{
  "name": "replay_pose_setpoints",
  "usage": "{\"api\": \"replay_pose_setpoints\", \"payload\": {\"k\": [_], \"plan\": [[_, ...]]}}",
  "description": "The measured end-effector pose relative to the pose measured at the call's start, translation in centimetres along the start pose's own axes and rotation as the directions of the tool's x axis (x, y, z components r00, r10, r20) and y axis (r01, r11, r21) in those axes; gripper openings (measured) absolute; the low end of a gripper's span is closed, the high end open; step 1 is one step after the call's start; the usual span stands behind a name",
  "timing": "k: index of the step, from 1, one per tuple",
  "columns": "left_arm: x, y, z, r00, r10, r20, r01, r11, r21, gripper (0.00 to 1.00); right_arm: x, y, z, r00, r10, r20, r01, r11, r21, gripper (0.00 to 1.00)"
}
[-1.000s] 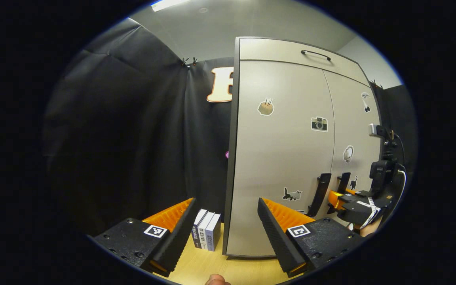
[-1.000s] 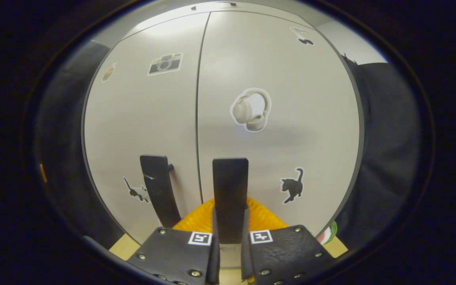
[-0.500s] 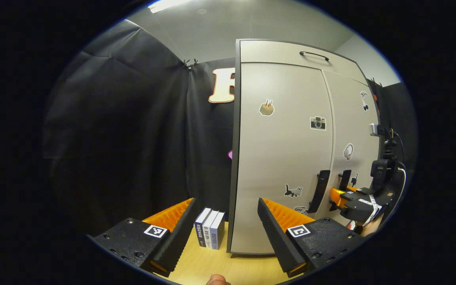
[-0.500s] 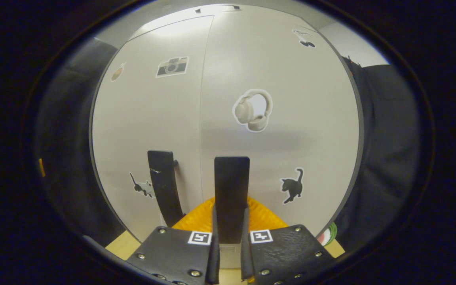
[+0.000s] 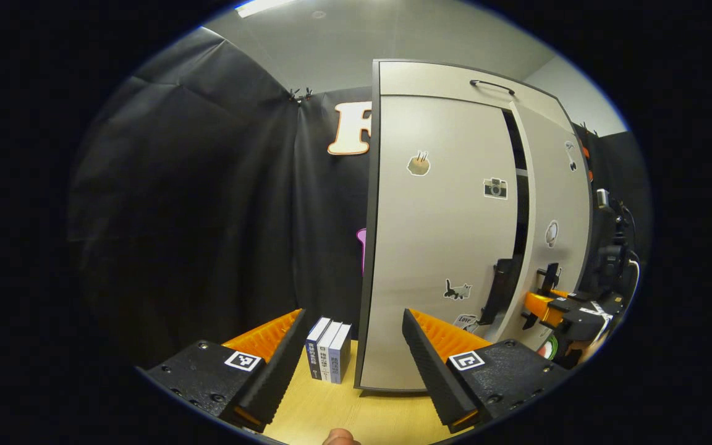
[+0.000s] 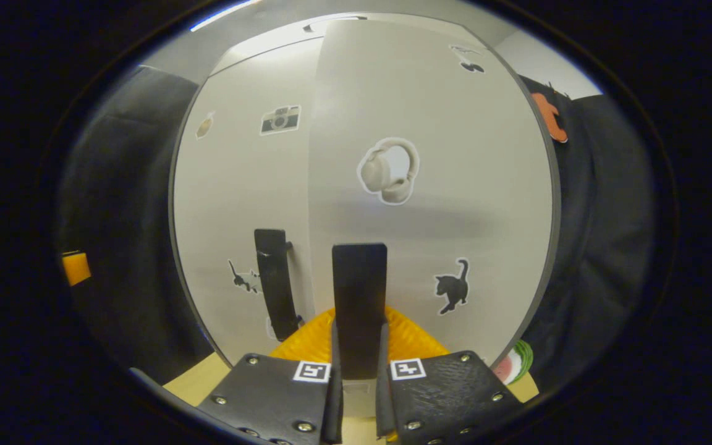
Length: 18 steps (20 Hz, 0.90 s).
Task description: Open the right door of the double-door shoe cabinet with the right hand, and open the left door with the left hand.
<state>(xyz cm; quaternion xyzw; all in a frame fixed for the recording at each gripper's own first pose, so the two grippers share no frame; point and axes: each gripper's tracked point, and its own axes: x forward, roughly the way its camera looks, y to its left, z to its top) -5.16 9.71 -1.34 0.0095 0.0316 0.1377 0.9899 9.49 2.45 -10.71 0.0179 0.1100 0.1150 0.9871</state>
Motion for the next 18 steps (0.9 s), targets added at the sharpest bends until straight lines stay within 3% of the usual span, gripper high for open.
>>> {"api": "replay_pose_setpoints", "payload": {"k": [7, 18], "plan": [[-0.2, -0.3, -0.2, 1.0, -0.029, -0.006, 0.029, 1.0, 0.004, 0.93, -1.0, -0.1, 0.2, 0.992, 0.13, 0.003, -0.13, 0.991, 0.006, 0.21], [0.7, -3.0, -0.7, 0.994, -0.11, -0.024, 0.11, 0.994, 0.011, 0.95, -1.9, -0.6, 0.3, 0.976, 0.22, 0.002, -0.219, 0.975, 0.04, 0.21]]}}
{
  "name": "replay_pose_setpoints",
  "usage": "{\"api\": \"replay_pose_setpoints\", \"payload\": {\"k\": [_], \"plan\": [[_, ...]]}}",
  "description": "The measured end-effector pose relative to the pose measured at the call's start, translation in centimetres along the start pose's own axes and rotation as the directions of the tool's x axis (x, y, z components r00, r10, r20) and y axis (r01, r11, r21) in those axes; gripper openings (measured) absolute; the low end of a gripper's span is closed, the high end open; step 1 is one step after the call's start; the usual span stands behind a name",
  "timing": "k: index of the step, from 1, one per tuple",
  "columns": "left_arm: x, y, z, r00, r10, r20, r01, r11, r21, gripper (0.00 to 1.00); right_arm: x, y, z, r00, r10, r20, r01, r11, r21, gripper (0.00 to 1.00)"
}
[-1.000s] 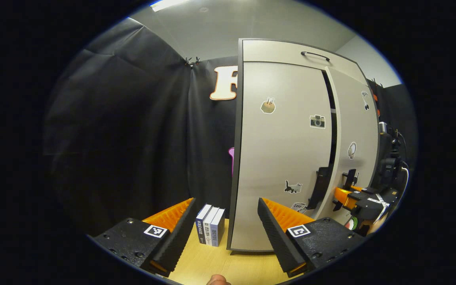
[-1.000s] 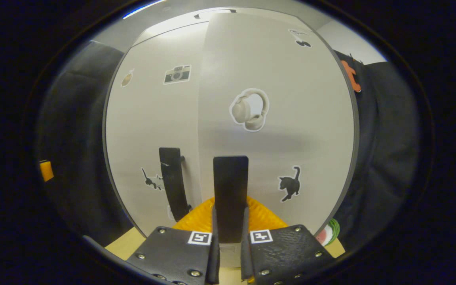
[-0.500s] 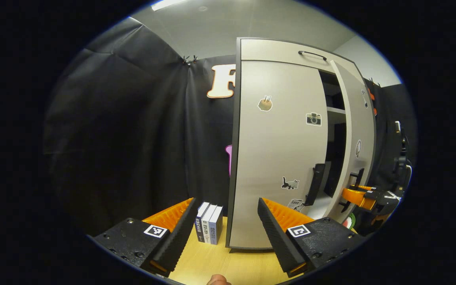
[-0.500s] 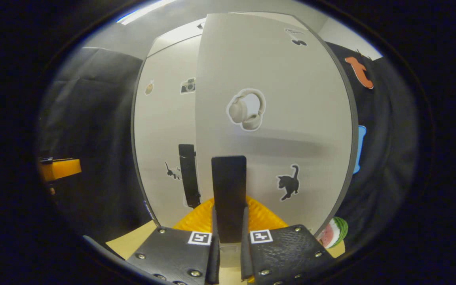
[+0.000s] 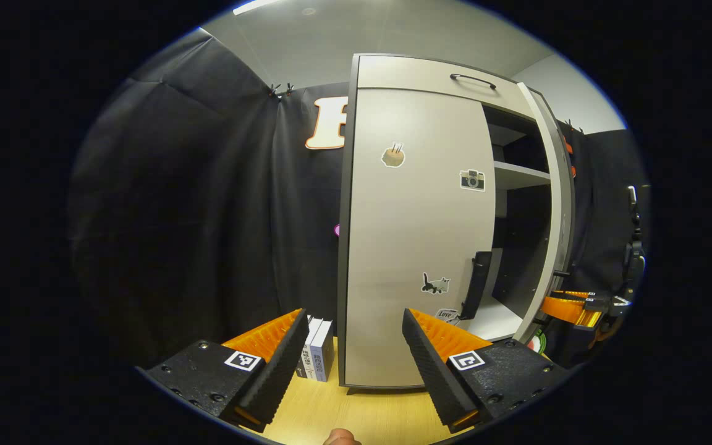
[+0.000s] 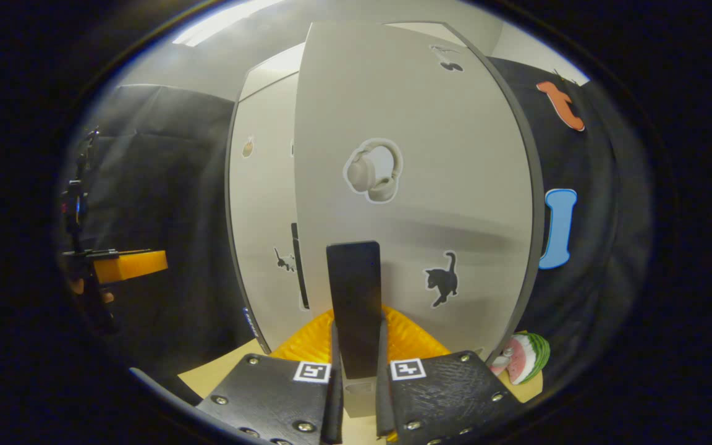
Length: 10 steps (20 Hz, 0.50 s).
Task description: Open the right door of the double-door shoe cabinet with the right hand, and open the left door with the left hand.
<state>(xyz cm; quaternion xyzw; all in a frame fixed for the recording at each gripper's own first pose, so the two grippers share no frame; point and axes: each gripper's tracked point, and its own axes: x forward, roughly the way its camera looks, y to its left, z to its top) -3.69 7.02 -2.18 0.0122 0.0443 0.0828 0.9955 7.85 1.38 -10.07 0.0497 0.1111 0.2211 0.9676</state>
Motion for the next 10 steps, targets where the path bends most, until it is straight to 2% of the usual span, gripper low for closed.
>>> {"api": "replay_pose_setpoints", "payload": {"k": [4, 10], "plan": [[0.3, -0.9, -0.3, 1.0, -0.02, -0.006, 0.02, 1.0, 0.007, 0.93, -1.2, -0.4, 0.2, 1.0, 0.017, -0.004, -0.017, 1.0, 0.014, 0.21], [0.3, -1.6, -0.6, 0.999, -0.049, -0.014, 0.049, 0.999, 0.012, 0.95, -3.4, -1.8, -0.1, 1.0, -0.003, 0.004, 0.003, 0.999, 0.033, 0.21]]}}
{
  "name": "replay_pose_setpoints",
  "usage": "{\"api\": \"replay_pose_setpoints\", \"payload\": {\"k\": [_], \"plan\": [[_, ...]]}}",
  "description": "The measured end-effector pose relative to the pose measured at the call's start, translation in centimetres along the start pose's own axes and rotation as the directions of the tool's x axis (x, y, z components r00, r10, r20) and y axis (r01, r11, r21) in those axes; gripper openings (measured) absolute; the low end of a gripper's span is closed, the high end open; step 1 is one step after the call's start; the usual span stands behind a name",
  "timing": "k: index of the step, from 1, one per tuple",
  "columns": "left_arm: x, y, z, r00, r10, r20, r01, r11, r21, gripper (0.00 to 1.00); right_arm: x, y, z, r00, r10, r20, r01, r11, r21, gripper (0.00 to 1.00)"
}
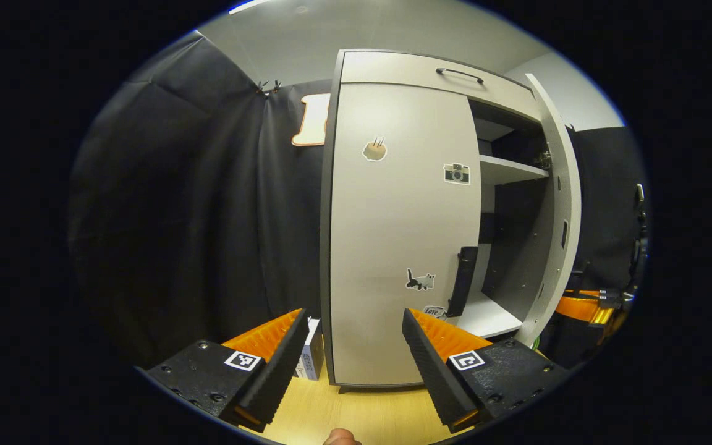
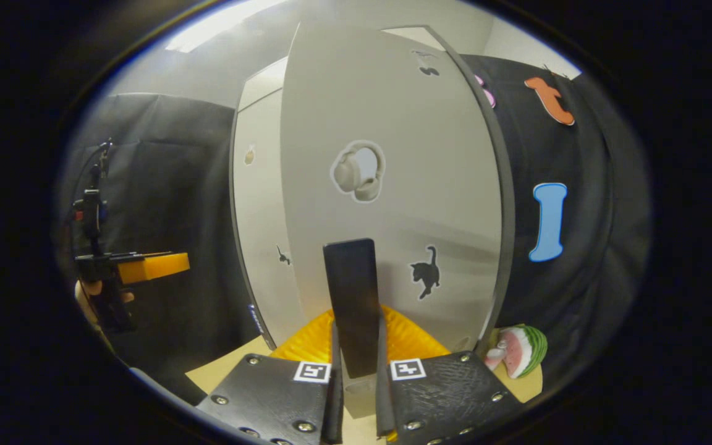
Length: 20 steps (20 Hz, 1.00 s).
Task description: Open the right door of the double-door shoe cabinet with the right hand, and open the left door with the left hand.
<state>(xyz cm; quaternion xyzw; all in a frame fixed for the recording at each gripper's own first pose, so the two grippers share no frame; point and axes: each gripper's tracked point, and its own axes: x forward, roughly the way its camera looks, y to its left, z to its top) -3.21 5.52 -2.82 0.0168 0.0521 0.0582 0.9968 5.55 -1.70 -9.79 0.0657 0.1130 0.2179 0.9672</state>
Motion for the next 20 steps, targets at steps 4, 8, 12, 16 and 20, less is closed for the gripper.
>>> {"api": "replay_pose_setpoints", "payload": {"k": [4, 8, 12, 16, 20], "plan": [[0.0, -0.4, -0.4, 1.0, -0.011, -0.011, 0.011, 1.0, 0.01, 0.93, -0.7, -0.7, 0.0, 1.0, -0.013, 0.005, 0.013, 1.0, 0.012, 0.21], [0.1, -0.9, -0.9, 1.0, -0.018, -0.02, 0.019, 1.0, 0.006, 0.95, -1.3, -1.4, 0.0, 0.999, -0.039, 0.006, 0.039, 0.999, 0.01, 0.21], [0.2, -0.7, -1.1, 1.0, -0.02, -0.022, 0.02, 1.0, 0.007, 0.95, -2.2, -2.2, -0.1, 0.997, -0.071, 0.007, 0.071, 0.997, 0.012, 0.21], [0.3, -0.9, -1.1, 0.999, -0.029, -0.022, 0.029, 1.0, 0.009, 0.95, -3.0, -3.0, -0.2, 0.994, -0.108, 0.015, 0.107, 0.994, 0.03, 0.21], [0.1, -1.6, -1.2, 0.999, -0.047, -0.024, 0.047, 0.999, 0.011, 0.95, -3.3, -3.6, -0.1, 0.99, -0.141, 0.019, 0.141, 0.99, 0.024, 0.2]]}}
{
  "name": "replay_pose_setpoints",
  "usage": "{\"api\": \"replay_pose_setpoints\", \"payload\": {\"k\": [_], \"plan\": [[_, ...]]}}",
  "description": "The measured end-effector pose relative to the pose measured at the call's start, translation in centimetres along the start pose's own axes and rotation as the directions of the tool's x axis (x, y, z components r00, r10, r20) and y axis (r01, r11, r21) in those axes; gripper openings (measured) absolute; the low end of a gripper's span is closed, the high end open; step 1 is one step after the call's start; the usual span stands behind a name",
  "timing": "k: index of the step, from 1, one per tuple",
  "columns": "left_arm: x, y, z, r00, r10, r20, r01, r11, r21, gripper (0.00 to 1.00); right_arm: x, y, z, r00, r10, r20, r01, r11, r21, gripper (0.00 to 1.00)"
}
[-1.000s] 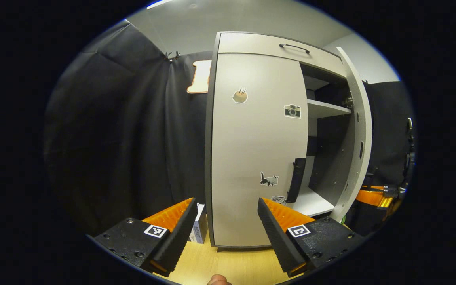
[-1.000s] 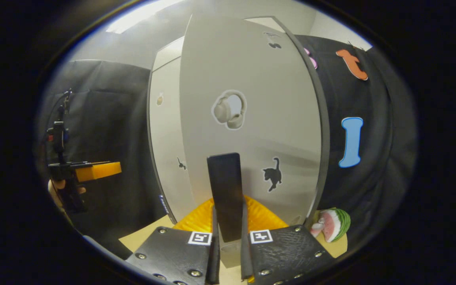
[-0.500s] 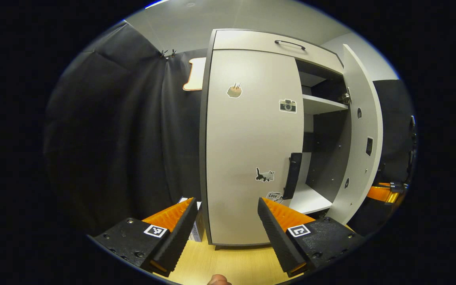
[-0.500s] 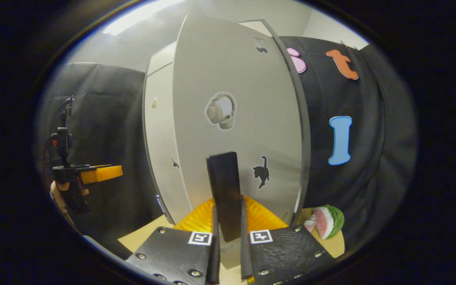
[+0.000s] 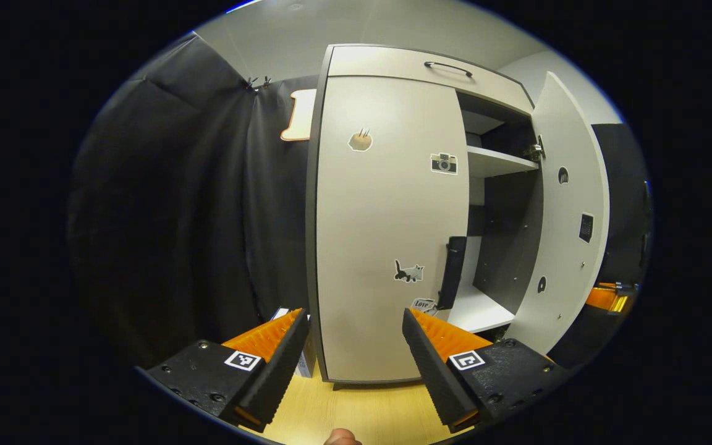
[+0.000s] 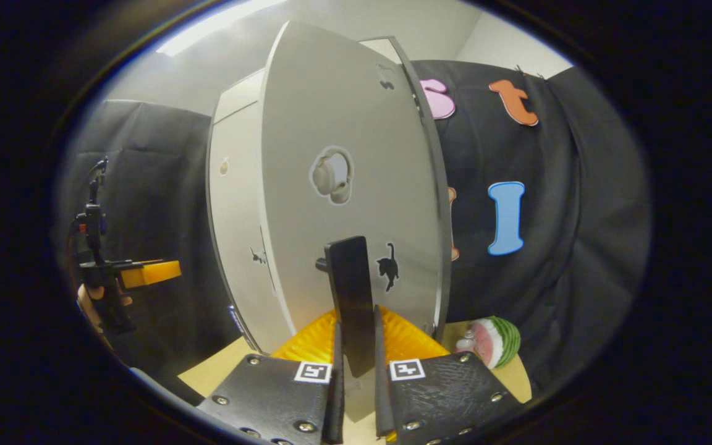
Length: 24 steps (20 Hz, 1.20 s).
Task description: Open the right door of the double-door shoe cabinet with the right hand, and open the left door with the left hand.
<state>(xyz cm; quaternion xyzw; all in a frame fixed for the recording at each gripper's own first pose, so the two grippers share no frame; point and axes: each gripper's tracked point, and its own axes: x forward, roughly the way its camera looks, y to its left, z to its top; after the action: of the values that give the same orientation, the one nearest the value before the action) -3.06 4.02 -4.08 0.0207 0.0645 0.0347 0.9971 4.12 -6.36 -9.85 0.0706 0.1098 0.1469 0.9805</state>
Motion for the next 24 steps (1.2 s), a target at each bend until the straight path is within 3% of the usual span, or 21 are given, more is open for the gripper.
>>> {"api": "replay_pose_setpoints", "payload": {"k": [8, 13, 17, 24], "plan": [[-0.1, -0.2, -0.4, 1.0, -0.006, -0.01, 0.006, 1.0, 0.004, 0.95, -1.1, -2.6, 0.3, 0.994, -0.106, 0.013, 0.105, 0.993, 0.044, 0.2], [0.3, -2.1, -0.3, 0.999, -0.045, -0.011, 0.045, 0.999, 0.009, 0.95, -2.0, -4.6, 1.0, 0.981, -0.189, 0.039, 0.189, 0.982, 0.015, 0.19], [0.5, -3.5, -0.4, 0.998, -0.068, -0.015, 0.068, 0.998, 0.016, 0.95, -2.8, -6.2, 1.5, 0.977, -0.21, 0.048, 0.209, 0.978, 0.024, 0.13], [2.5, -6.7, -0.6, 0.992, -0.124, -0.03, 0.125, 0.992, 0.023, 0.95, -5.7, -8.9, 2.9, 0.945, -0.311, 0.102, 0.303, 0.949, 0.092, 0.13]]}}
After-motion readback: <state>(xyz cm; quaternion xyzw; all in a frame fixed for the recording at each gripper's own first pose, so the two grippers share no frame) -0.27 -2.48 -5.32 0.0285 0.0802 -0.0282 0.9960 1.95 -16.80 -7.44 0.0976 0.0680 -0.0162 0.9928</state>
